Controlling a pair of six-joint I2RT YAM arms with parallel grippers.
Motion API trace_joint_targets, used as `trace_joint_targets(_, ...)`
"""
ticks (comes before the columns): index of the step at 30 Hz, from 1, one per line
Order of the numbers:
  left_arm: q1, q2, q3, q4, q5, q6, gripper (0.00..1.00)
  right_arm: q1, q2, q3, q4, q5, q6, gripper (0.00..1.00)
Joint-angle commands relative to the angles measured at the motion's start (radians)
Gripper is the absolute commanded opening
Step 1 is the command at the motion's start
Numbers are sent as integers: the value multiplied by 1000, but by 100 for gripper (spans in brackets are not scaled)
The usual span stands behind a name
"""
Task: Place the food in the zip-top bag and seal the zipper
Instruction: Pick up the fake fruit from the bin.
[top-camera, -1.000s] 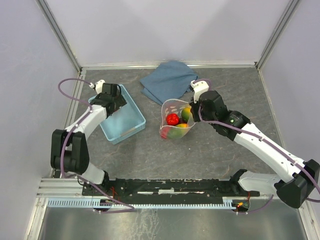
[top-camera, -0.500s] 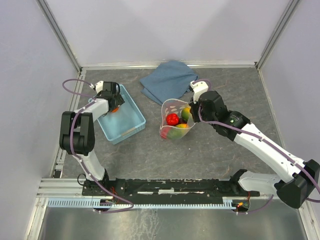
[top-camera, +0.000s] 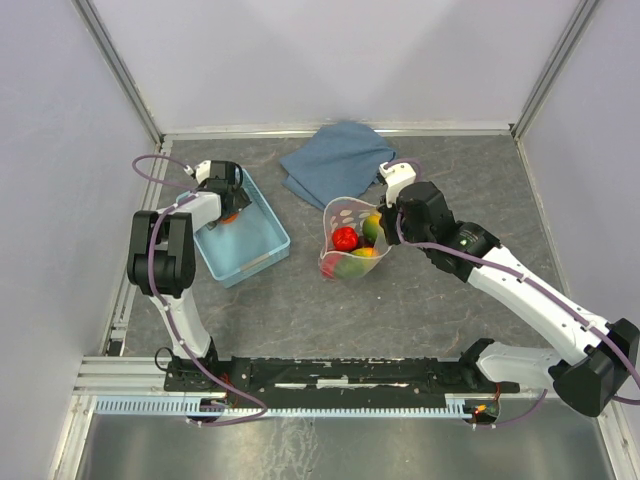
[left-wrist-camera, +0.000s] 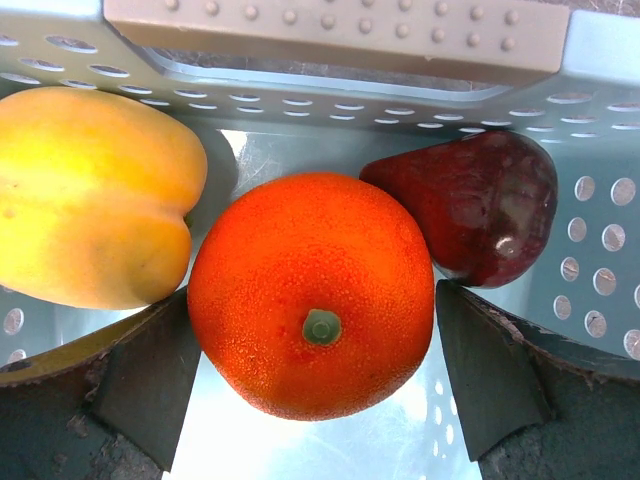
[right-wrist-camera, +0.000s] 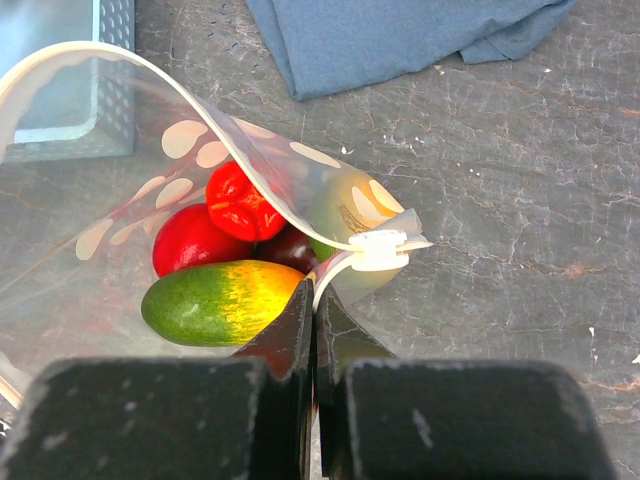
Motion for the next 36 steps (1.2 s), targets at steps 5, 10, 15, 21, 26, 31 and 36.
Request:
trace_joint_targets(5, 5, -60, -12, 41, -8, 43, 85, -1, 3, 11, 34, -19, -11, 1)
trace_joint_targets(10, 5, -127, -56, 28, 13, 31, 72, -1, -5, 10, 31, -24, -9, 2)
trace_joint_targets(15, -7, -221, -124, 20, 47, 10, 72, -2, -10, 11, 27, -27, -5, 2)
trace_joint_targets(21, -28, -354, -180, -4, 113, -3, 71, -1, -15, 12, 12, 0, -4, 2)
trace_joint_targets(26, -91, -505, -202, -20, 168, 6, 70, -2, -19, 21, -5, 13, 1, 2)
trace_joint_targets(31, -179, -623, -206, -48, 172, 65, 70, -2, -21, 30, -25, 32, 4, 2)
trace_joint_targets(36, -280, -700, -188, -89, 182, 134, 70, -2, -28, 38, -40, 43, 8, 2)
